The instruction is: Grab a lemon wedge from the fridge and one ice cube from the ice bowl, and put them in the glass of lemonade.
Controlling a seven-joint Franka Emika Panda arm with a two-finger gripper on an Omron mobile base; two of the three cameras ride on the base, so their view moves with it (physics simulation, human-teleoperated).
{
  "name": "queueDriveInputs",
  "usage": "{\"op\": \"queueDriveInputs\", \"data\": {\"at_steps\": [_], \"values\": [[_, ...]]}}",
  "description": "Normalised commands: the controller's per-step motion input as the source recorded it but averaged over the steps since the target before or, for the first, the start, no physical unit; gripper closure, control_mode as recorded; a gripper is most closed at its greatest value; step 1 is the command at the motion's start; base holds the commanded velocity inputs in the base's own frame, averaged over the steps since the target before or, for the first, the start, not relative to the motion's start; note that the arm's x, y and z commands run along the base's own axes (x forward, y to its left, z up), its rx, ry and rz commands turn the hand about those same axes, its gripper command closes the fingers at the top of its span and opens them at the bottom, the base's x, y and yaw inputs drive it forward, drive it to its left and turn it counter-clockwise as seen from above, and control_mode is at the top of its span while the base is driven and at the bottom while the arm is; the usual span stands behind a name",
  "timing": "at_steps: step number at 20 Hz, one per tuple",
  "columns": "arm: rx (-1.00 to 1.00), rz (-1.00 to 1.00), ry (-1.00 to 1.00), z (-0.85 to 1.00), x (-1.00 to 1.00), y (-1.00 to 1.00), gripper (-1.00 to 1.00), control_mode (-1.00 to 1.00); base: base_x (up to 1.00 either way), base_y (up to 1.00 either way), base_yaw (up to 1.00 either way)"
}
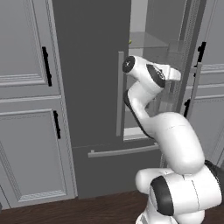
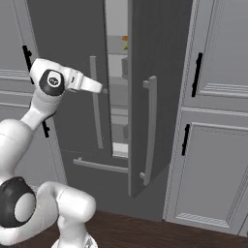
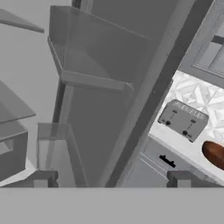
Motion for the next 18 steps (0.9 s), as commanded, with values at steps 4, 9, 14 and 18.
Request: {"op": "queueDriveInputs", "data": {"at_steps": [4,9,14,18], "values": [[-0.09,-0.23,0.08,-0.24,1.0,-0.02,-1.0,-1.0,0.0,0.0,0.0],[0.0,-0.18,0.16,-0.32,0.65,-0.64,-1.0,-1.0,0.0,0.0,0.0],[0.0,-0.15,0.17,-0.09,0.14,-0.98,-1.0,-1.0,0.0,0.0,0.0],[0.03,-0.1,0.15,-0.09,0.0,-1.0,-1.0,-1.0,0.0,0.0,0.0]]}}
